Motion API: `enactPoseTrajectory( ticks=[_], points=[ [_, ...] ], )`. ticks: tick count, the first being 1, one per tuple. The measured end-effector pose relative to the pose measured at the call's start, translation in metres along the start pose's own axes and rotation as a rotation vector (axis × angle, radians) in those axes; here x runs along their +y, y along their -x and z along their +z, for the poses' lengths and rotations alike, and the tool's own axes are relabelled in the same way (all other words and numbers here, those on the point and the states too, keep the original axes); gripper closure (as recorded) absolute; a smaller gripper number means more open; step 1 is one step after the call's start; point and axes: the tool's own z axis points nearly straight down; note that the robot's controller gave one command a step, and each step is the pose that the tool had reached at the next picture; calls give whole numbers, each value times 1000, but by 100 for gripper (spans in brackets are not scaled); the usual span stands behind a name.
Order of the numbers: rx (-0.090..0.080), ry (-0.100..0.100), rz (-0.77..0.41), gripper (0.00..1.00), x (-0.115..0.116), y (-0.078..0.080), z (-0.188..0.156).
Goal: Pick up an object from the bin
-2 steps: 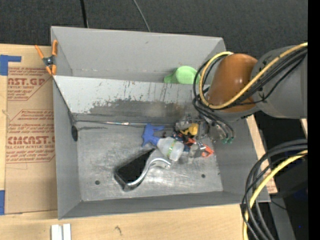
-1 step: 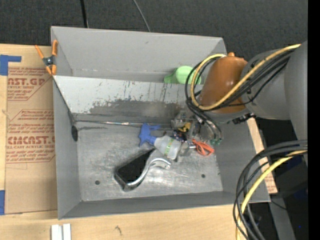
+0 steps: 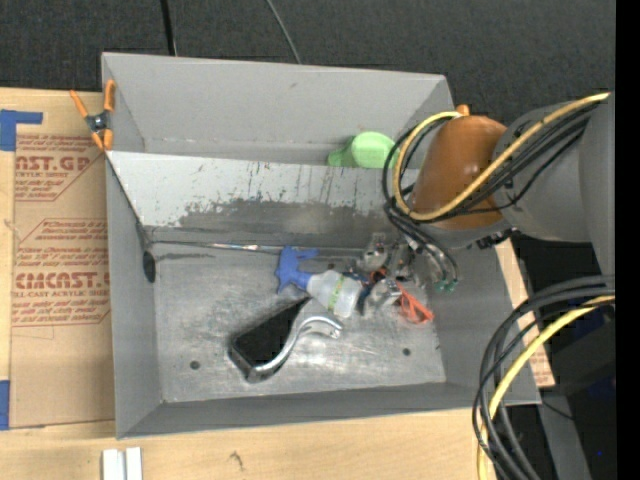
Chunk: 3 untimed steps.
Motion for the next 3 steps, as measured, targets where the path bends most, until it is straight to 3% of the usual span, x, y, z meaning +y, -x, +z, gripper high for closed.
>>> enactPoseTrajectory(
  ticks=[1,2,3],
  points=[
    [0,0,0,100,0,0,0],
    [9,-1,-8,100,-7,-5,-37],
    [-3,-4,-10,100,-8,3,-69]
  ],
)
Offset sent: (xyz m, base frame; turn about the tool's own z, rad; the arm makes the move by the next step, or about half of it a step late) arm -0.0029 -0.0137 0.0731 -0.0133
